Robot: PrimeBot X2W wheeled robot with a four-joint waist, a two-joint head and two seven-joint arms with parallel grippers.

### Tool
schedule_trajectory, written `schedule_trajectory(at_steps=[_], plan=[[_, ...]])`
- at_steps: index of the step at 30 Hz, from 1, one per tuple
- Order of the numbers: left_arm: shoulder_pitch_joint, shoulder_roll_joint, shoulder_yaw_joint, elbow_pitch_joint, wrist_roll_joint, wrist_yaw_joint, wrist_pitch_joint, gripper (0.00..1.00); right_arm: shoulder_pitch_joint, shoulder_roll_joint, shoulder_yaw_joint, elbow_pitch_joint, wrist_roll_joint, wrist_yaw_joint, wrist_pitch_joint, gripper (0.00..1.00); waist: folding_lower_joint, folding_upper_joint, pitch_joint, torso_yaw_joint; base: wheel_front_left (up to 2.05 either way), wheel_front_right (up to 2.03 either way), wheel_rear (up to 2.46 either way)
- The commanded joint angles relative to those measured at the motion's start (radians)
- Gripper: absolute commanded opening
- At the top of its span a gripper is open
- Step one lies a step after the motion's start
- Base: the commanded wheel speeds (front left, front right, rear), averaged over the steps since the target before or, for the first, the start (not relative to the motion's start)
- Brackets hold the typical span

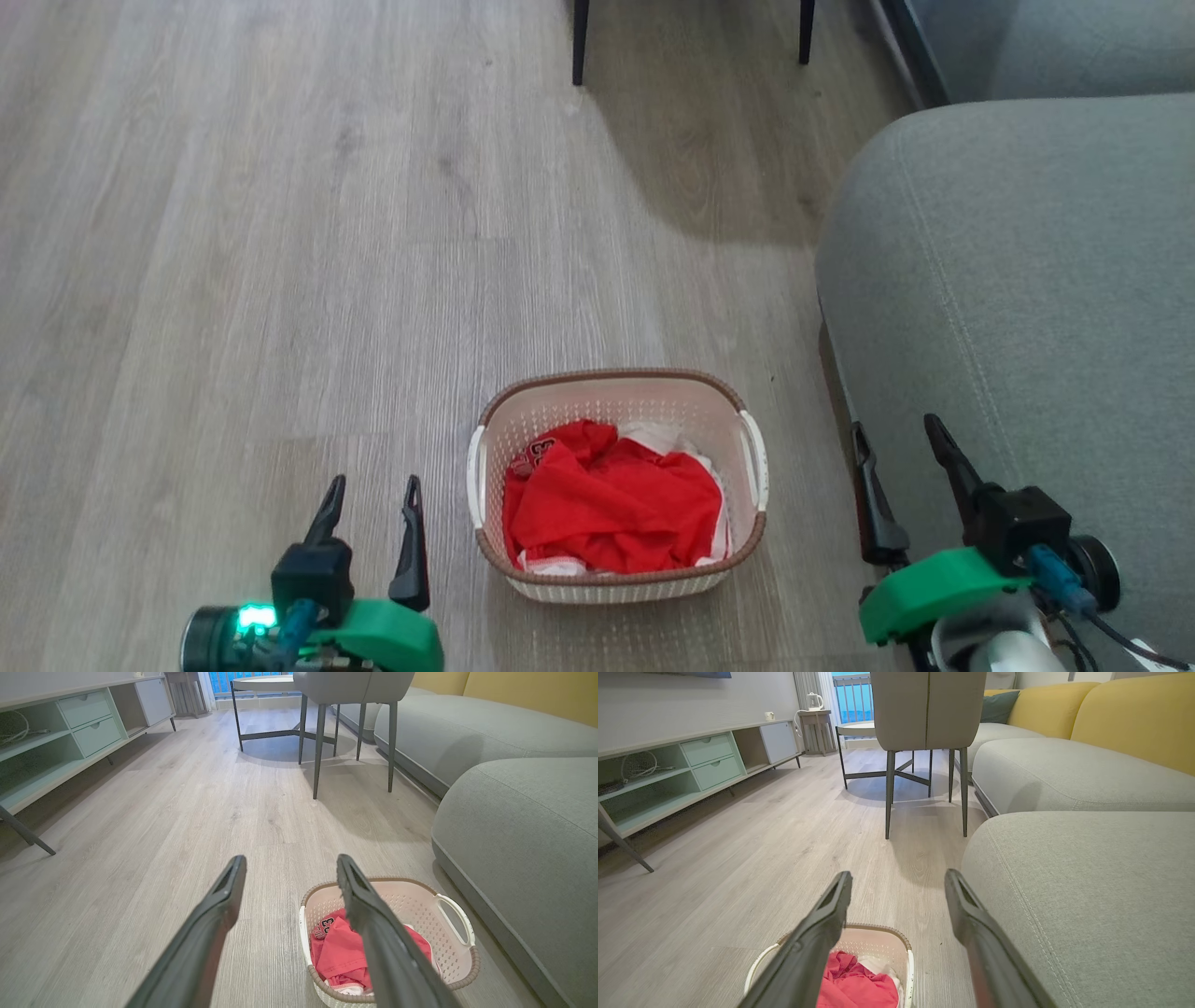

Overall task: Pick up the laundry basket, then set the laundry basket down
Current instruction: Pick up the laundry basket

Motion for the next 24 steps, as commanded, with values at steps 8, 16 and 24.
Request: schedule_trajectory(at_steps=[8, 16, 24], plan=[[-0.086, -0.004, 0.010, -0.014, -0.017, -0.002, -0.011, 1.00, -0.062, -0.011, 0.011, -0.018, -0.008, -0.002, -0.013, 1.00, 0.0000, 0.0000, 0.082, 0.008, 0.00, 0.00, 0.00], [-0.172, -0.004, 0.001, 0.022, -0.039, 0.004, -0.011, 1.00, -0.152, -0.011, -0.010, 0.029, -0.021, -0.002, -0.013, 1.00, 0.0000, 0.0000, 0.217, 0.011, 0.00, 0.00, 0.00], [-0.331, -0.004, -0.012, 0.075, -0.060, 0.006, -0.011, 1.00, -0.303, -0.011, -0.034, 0.088, -0.045, -0.002, -0.013, 1.00, 0.0000, 0.0000, 0.411, 0.017, 0.00, 0.00, 0.00]])
